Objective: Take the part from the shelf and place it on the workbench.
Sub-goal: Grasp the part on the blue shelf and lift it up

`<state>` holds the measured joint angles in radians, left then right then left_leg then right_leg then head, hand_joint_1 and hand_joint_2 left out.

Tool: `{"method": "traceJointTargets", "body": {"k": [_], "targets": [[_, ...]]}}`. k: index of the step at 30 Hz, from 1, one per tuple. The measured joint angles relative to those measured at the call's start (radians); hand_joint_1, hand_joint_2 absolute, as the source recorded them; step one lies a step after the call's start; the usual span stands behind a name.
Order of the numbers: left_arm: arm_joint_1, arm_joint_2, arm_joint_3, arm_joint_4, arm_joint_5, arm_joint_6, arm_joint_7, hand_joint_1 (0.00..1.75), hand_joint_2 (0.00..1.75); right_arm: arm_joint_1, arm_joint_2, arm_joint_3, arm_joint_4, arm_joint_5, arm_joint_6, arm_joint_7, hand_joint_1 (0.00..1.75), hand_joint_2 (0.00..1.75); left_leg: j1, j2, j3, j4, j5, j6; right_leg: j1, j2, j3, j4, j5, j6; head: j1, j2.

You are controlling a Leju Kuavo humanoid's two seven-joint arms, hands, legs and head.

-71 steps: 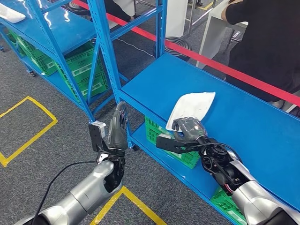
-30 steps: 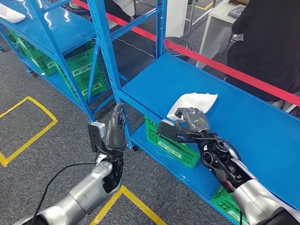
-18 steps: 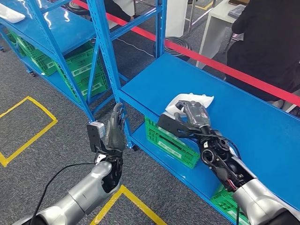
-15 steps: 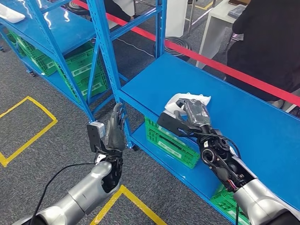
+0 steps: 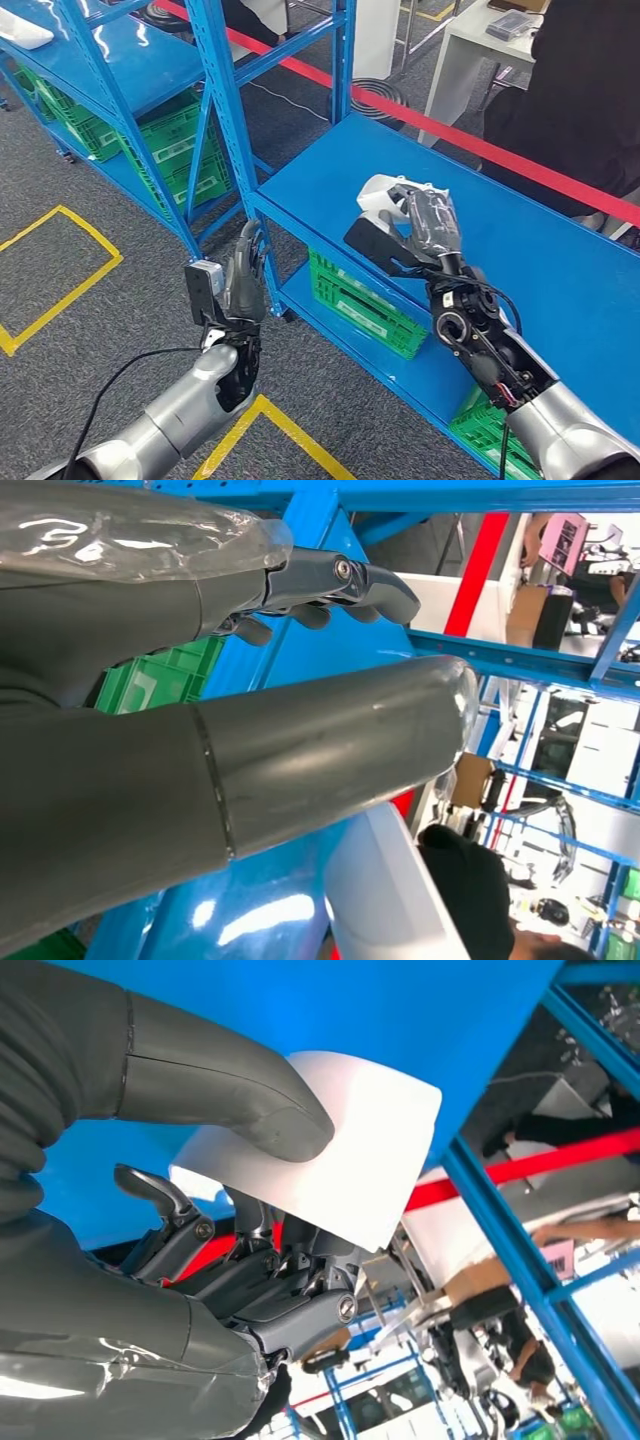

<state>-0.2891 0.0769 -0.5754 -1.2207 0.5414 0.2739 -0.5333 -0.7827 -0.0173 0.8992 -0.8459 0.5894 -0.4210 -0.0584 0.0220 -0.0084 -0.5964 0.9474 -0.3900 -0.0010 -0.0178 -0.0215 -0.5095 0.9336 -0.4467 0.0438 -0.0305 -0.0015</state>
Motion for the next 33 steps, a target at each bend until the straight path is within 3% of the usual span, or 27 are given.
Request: {"method": "traceJointTargets", "body": {"k": [28,32,33], "targets": [[0.008,0.005,0.000,-0.002,0.000,0.000,0.007,0.00,0.00,0.030,-0.028,-0.057,-0.101,0.016,-0.042,0.015,1.75,1.75,0.000,0.000,0.000,0.000,0.000,0.000,0.000,0.000,0.000,0.000,0.000,0.000,0.000,0.000],[0.008,0.005,0.000,-0.002,-0.001,-0.002,0.007,0.00,1.75,0.032,-0.029,-0.060,-0.108,0.022,-0.042,0.017,1.75,1.75,0.000,0.000,0.000,0.000,0.000,0.000,0.000,0.000,0.000,0.000,0.000,0.000,0.000,0.000],[0.008,0.005,0.000,-0.002,-0.002,-0.003,0.007,0.00,1.75,0.033,-0.029,-0.061,-0.111,0.027,-0.042,0.019,1.75,1.75,0.000,0.000,0.000,0.000,0.000,0.000,0.000,0.000,0.000,0.000,0.000,0.000,0.000,0.000]]}}
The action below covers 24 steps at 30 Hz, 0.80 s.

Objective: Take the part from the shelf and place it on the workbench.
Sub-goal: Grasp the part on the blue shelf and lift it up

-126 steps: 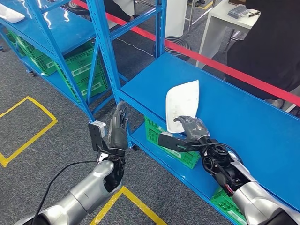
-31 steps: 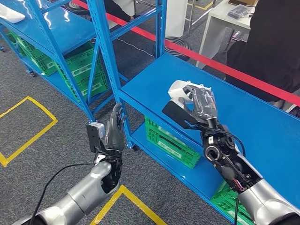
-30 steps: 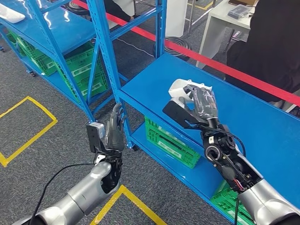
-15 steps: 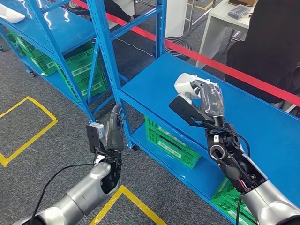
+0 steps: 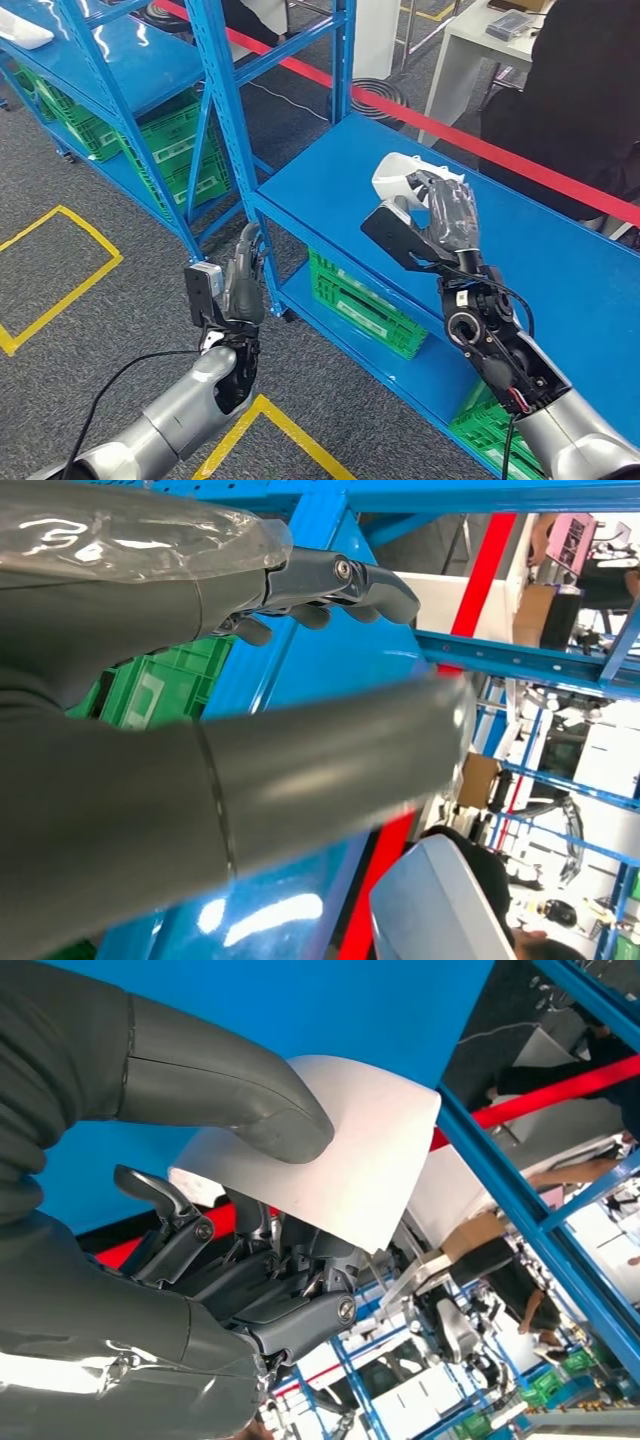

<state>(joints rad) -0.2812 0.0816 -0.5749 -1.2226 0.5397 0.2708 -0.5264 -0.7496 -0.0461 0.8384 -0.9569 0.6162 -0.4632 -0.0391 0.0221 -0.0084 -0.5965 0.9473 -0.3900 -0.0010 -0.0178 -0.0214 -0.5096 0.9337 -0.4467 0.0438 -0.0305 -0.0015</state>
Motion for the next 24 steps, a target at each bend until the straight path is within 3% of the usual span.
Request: {"method": "traceJointTargets", "body": {"k": [24], "targets": [[0.026,0.004,0.003,-0.033,-0.013,0.026,-0.001,0.00,1.75,0.011,-0.017,-0.009,-0.166,0.093,0.032,0.054,1.75,1.75,0.000,0.000,0.000,0.000,0.000,0.000,0.000,0.000,0.000,0.000,0.000,0.000,0.000,0.000]]}}
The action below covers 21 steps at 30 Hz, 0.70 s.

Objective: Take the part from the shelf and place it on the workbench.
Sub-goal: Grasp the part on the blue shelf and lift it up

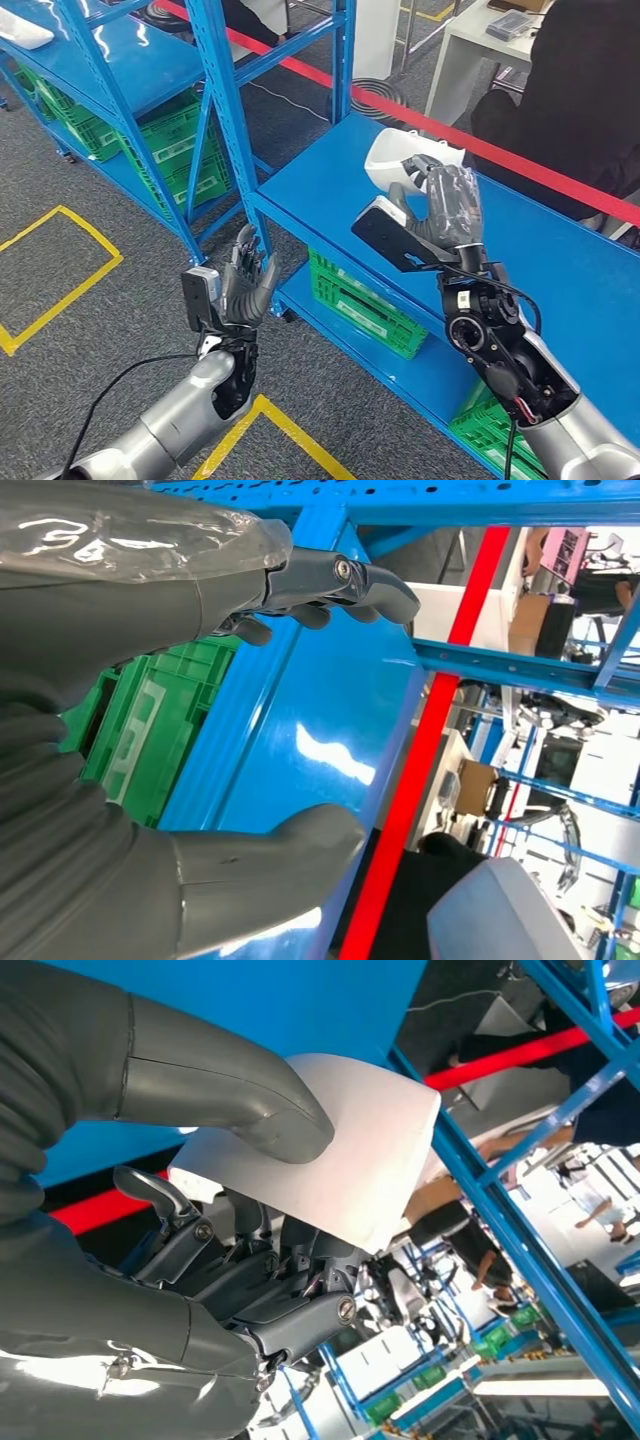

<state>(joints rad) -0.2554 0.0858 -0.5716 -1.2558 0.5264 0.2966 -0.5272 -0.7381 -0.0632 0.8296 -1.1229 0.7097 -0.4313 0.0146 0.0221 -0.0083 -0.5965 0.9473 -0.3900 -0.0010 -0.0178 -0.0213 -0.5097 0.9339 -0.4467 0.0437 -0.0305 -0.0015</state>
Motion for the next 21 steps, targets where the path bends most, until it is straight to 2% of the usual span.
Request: {"method": "traceJointTargets", "body": {"k": [21], "targets": [[0.000,0.000,0.010,-0.001,-0.014,-0.020,-0.011,0.00,1.75,0.023,-0.024,-0.008,-0.108,0.053,0.025,0.012,1.75,1.75,0.000,0.000,0.000,0.000,0.000,0.000,0.000,0.000,0.000,0.000,0.000,0.000,0.000,0.000]]}}
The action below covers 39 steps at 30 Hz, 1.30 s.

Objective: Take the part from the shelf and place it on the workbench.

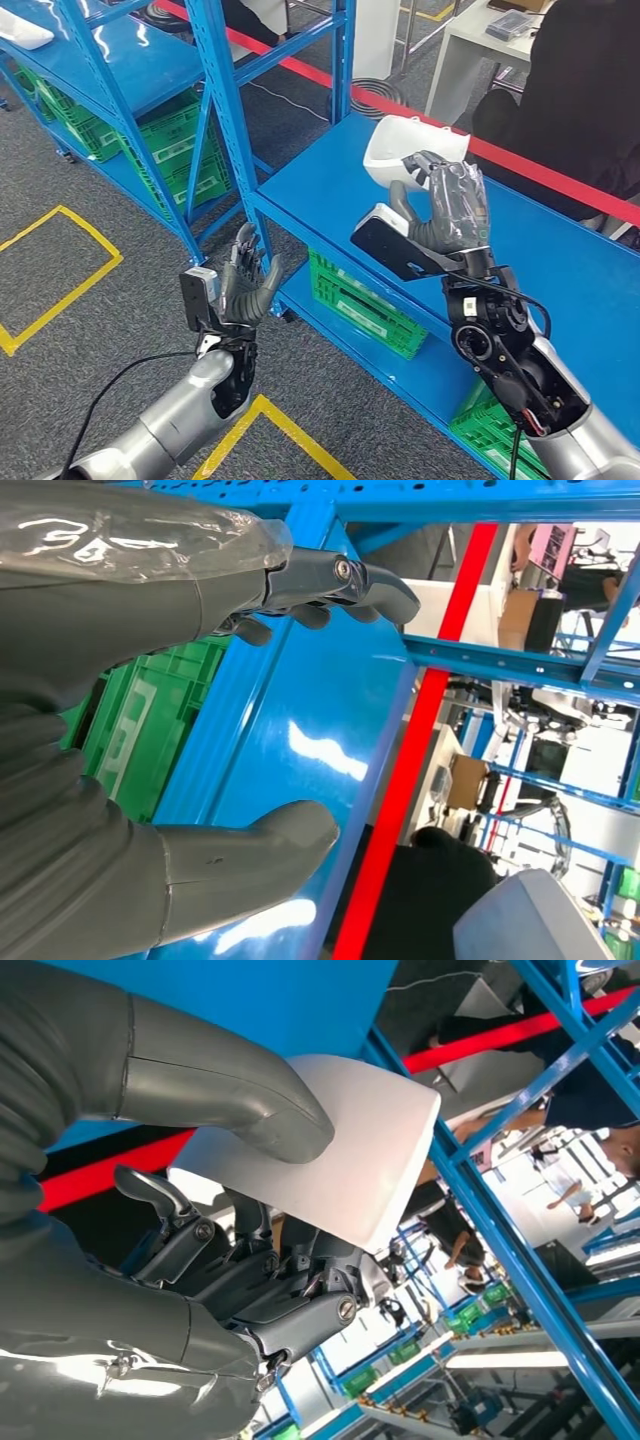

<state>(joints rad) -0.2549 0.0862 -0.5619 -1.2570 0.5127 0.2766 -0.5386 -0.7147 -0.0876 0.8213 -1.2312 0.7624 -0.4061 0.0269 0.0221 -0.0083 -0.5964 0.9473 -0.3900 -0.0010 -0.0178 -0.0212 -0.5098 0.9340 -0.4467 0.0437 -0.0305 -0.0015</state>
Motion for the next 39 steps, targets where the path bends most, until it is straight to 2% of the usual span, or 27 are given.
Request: {"method": "traceJointTargets", "body": {"k": [18,39], "targets": [[0.000,0.000,0.003,0.000,-0.013,0.038,-0.007,0.00,1.75,0.002,-0.001,0.000,-0.002,-0.012,-0.009,-0.024,1.75,1.75,0.000,0.000,0.000,0.000,0.000,0.000,0.000,0.000,0.000,0.000,0.000,0.000,0.000,0.000],[-0.002,0.000,0.003,0.000,0.014,0.025,-0.019,0.00,1.75,0.018,-0.007,-0.008,-0.004,-0.020,-0.013,-0.028,1.75,1.75,0.000,0.000,0.000,0.000,0.000,0.000,0.000,0.000,0.000,0.000,0.000,0.000,0.000,0.000]]}}
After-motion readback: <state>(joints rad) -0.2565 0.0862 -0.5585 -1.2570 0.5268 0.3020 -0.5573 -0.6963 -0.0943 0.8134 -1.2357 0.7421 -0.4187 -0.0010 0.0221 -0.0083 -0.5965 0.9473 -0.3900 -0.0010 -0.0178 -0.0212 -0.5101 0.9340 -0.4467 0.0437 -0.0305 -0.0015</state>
